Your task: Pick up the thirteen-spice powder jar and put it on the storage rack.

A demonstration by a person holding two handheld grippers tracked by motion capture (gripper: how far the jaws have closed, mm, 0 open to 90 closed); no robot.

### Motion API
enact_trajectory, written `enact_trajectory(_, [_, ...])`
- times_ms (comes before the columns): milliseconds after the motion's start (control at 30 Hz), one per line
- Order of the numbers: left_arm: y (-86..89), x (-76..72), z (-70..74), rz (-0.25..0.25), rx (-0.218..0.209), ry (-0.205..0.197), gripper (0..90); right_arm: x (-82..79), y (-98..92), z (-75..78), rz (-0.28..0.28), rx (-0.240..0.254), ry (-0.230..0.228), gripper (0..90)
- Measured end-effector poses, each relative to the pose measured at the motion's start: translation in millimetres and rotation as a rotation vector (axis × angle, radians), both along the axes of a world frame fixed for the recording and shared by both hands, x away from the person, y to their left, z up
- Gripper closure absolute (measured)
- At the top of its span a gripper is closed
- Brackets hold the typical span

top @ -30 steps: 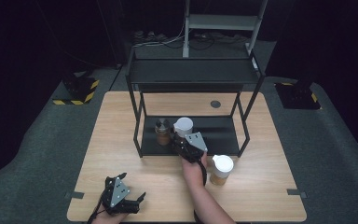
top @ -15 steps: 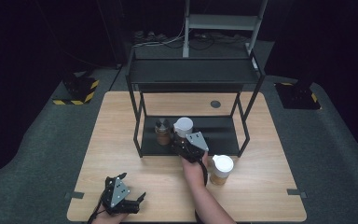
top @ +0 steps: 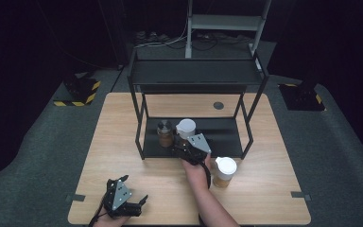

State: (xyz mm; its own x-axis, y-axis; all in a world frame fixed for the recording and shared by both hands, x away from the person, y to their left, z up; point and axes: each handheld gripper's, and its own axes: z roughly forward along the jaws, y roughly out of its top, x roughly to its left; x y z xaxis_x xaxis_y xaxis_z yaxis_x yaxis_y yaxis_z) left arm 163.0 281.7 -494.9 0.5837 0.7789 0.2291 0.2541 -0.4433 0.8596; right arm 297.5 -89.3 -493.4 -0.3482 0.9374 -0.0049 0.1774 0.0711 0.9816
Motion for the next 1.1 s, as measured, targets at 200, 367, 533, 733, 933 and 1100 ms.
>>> enact_trajectory(200, [-0.5,0.2,0.2,0.0,0.001,0.002,0.9,-3.5,-2.0,2.5,0.017,0.0,-0.005,0.0])
enact_trajectory(367, [-0.7,0.3,0.2,-0.001,0.002,0.002,0.9,-7.9,-3.2,4.0,0.026,0.002,-0.009,0.0])
enact_trajectory(533, [-1.2,0.4,0.4,-0.001,0.004,0.003,0.9,-12.6,-4.5,5.3,0.041,-0.008,-0.016,0.0])
enact_trajectory(733, [-1.3,0.3,0.4,-0.005,0.008,0.001,0.9,-20.4,-6.6,5.4,0.058,-0.002,-0.023,0.0])
enact_trajectory(933, [-2.0,0.4,0.5,-0.006,0.011,0.002,1.0,-29.5,-11.7,7.6,0.094,0.005,-0.032,0.0])
enact_trajectory(1100, [-2.5,0.8,0.9,-0.007,0.016,0.003,0.9,-37.3,-14.8,8.3,0.117,0.003,-0.04,0.0])
